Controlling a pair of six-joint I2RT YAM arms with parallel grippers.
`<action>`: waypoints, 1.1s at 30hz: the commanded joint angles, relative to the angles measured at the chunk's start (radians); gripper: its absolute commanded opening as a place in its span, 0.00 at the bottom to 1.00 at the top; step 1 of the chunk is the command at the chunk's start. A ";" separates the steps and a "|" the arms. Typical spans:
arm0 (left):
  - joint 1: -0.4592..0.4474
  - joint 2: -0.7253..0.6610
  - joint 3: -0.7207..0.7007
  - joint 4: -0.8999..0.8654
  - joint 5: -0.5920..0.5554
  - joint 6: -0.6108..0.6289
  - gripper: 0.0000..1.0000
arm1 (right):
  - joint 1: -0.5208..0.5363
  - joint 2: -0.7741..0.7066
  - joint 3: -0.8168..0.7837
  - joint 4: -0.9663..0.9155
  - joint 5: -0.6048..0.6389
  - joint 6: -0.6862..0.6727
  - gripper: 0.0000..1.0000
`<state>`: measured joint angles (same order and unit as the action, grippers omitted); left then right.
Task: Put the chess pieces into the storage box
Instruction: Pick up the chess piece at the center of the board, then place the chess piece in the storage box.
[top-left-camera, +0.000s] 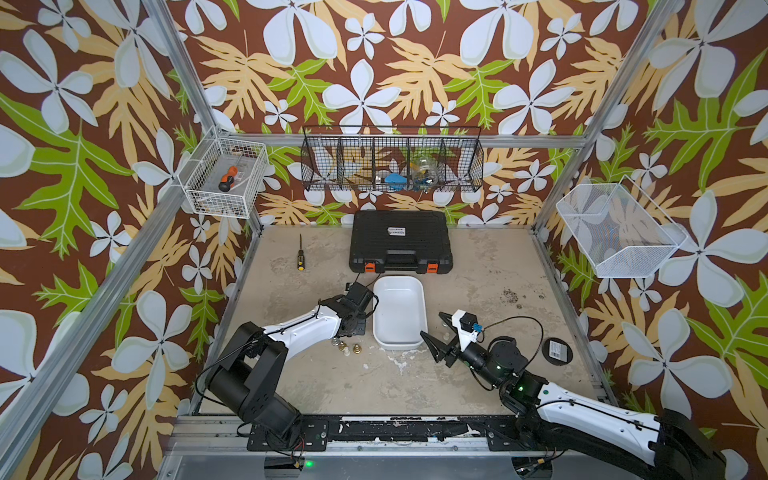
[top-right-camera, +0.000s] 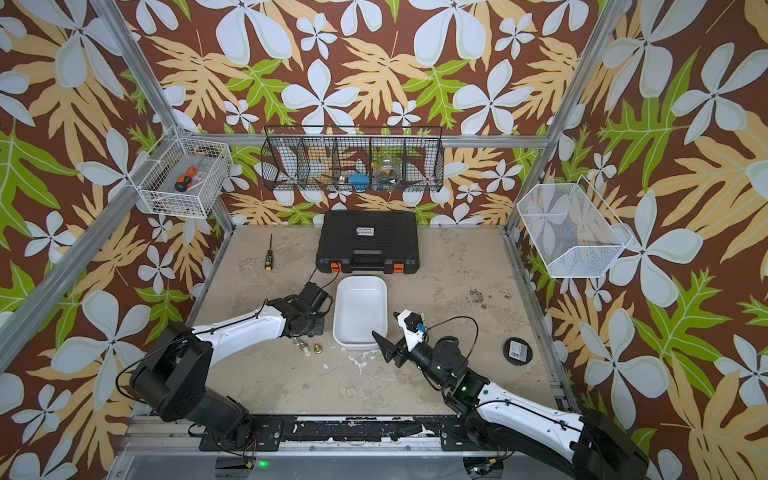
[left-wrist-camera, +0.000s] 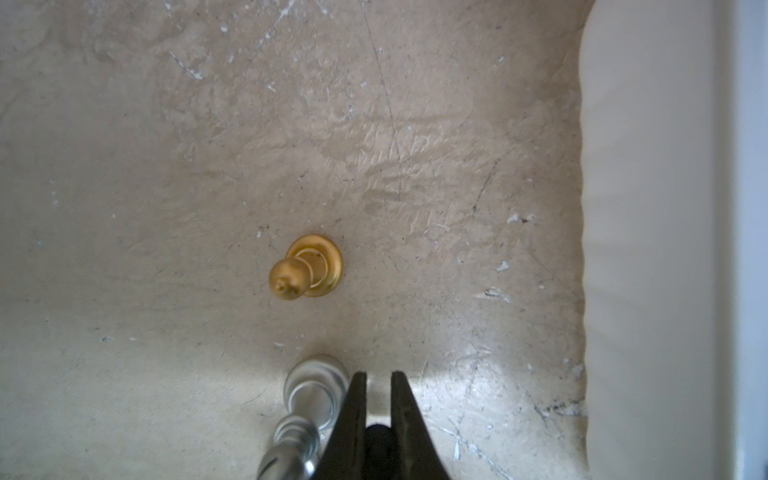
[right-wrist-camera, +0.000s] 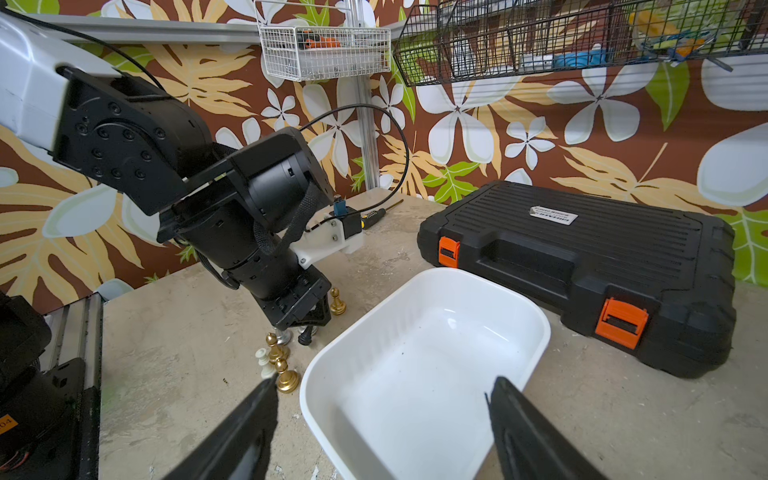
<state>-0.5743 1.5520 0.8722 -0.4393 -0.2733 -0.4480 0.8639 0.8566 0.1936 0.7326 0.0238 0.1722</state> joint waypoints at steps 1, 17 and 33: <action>-0.001 -0.010 0.008 -0.017 -0.017 0.005 0.11 | 0.001 0.001 0.005 0.028 0.005 -0.003 0.80; -0.068 -0.042 0.304 -0.136 -0.027 0.033 0.10 | 0.000 -0.018 -0.012 0.046 0.049 0.006 0.80; -0.108 0.275 0.524 0.122 0.042 0.104 0.11 | 0.001 -0.034 -0.016 0.036 0.085 -0.007 0.81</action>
<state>-0.6819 1.8095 1.3941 -0.3889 -0.2276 -0.3645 0.8635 0.8295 0.1764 0.7471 0.0956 0.1780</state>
